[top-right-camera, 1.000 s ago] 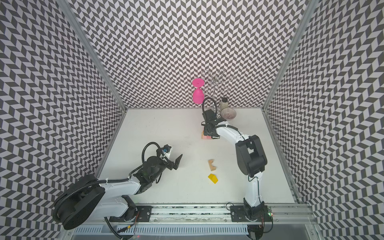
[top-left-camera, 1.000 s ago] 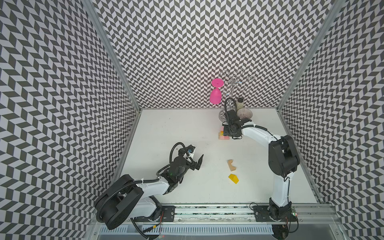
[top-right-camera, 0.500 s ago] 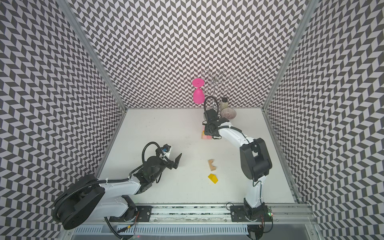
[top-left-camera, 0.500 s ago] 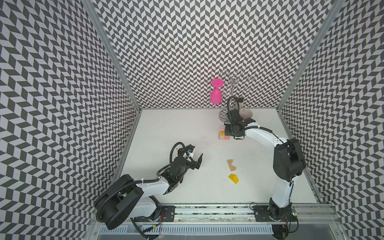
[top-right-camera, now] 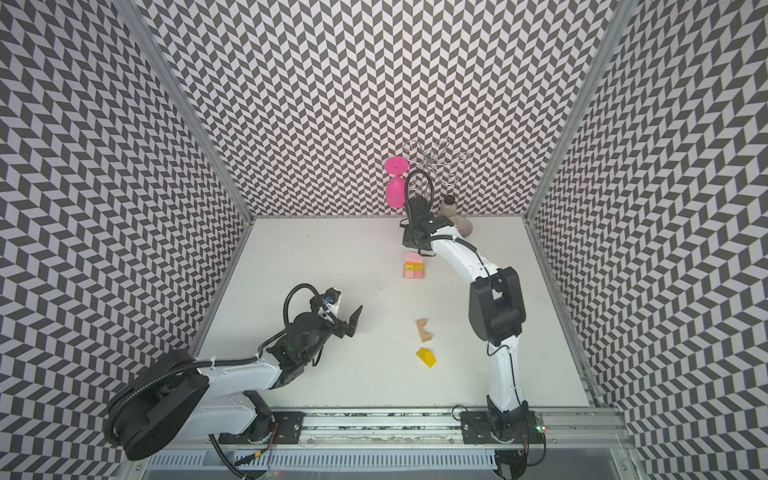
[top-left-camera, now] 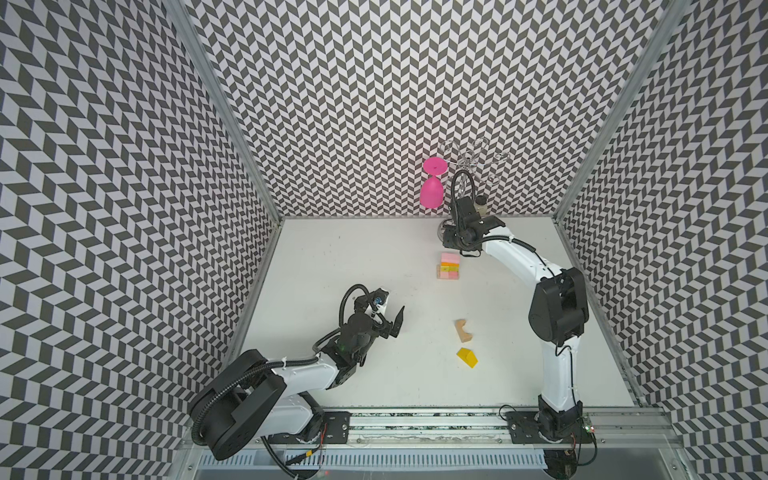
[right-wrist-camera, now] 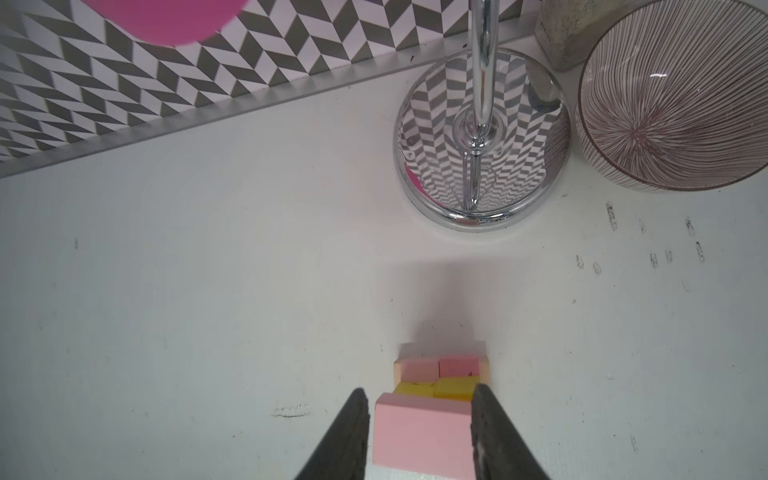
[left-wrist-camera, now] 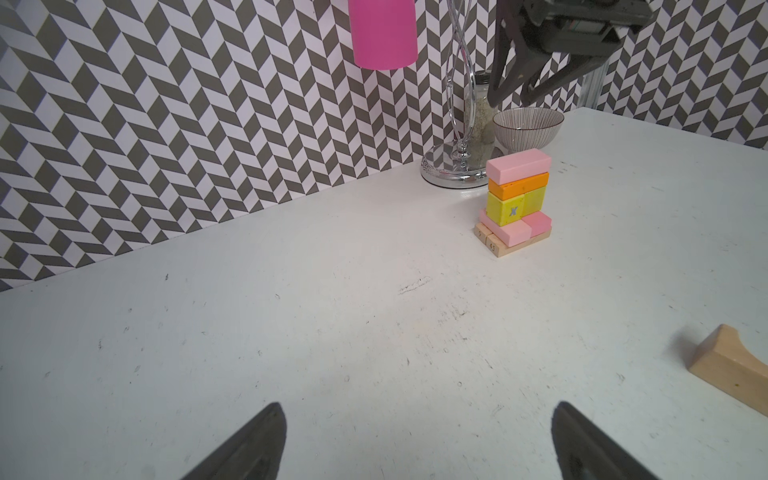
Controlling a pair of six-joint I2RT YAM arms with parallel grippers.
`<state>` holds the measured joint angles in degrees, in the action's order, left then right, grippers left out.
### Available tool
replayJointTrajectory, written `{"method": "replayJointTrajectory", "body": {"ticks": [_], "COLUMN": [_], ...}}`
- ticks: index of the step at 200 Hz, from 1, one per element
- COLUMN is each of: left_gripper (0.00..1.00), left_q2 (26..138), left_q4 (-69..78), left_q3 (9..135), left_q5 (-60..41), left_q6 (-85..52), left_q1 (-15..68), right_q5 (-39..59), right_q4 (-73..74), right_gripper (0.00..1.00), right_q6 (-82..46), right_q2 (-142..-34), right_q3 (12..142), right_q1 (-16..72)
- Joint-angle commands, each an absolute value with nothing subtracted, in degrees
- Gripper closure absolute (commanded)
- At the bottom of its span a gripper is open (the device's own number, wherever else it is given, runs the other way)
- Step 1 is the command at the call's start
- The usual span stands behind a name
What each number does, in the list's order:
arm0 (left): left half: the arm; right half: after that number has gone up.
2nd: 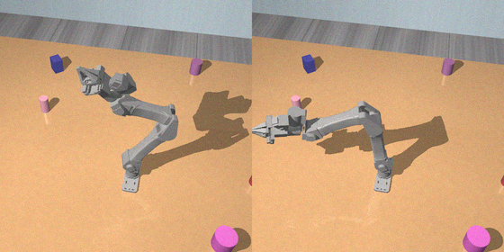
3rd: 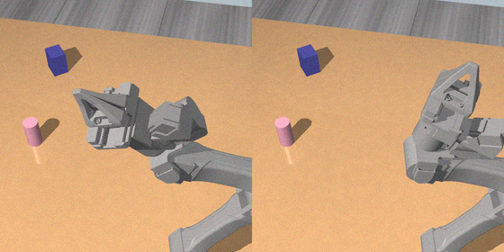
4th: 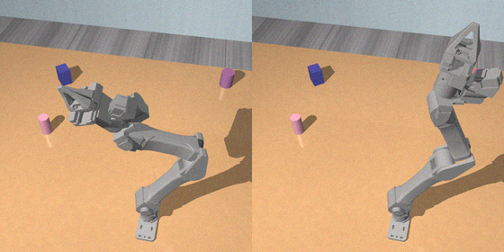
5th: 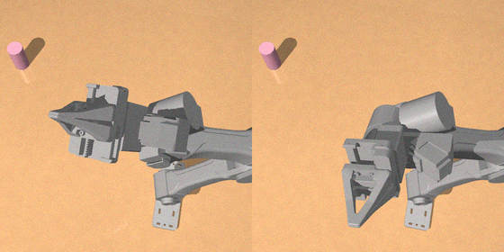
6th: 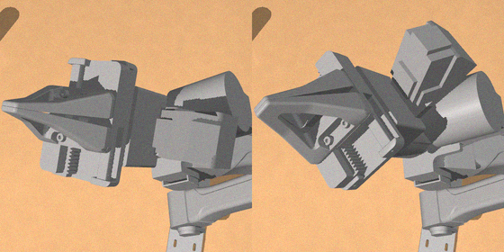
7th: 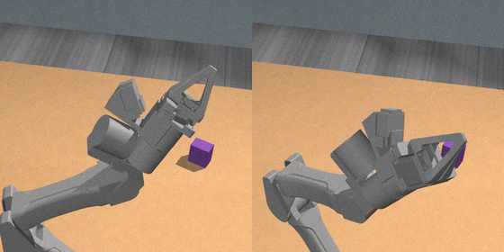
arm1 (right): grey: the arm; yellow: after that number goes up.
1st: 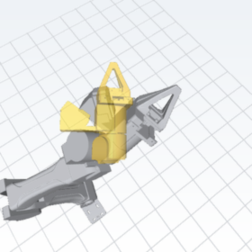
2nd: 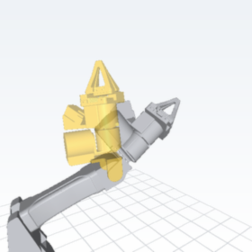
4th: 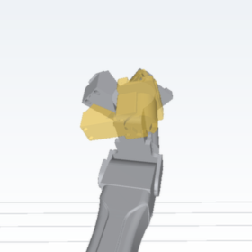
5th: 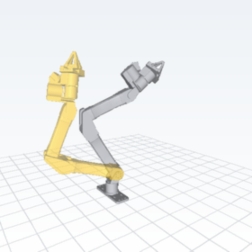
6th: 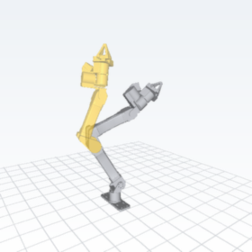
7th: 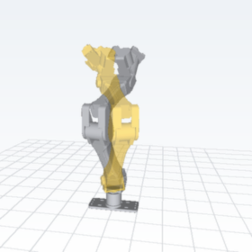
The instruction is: Build the wood block tower
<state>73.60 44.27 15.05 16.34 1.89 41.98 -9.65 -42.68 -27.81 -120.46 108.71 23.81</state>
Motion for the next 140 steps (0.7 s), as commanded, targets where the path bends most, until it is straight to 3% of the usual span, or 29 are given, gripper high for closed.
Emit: {"method": "replayJointTrajectory", "body": {"ticks": [1, 140], "left_gripper": [0.0, 0.0], "left_q2": [73.17, 72.87], "left_q4": [44.65, 44.76], "left_q3": [15.73, 15.48], "left_q5": [17.2, 17.05], "left_q6": [1.86, 1.9], "left_q1": [42.1, 42.05], "right_q5": [-10.93, -9.15], "right_q4": [-44.29, -44.91], "right_gripper": [0.61, 0.68], "right_q6": [-27.16, -26.7], "right_q2": [-122.19, -125.64], "right_q3": [111.56, 111.64], "right_q1": [23.45, 23.27]}}
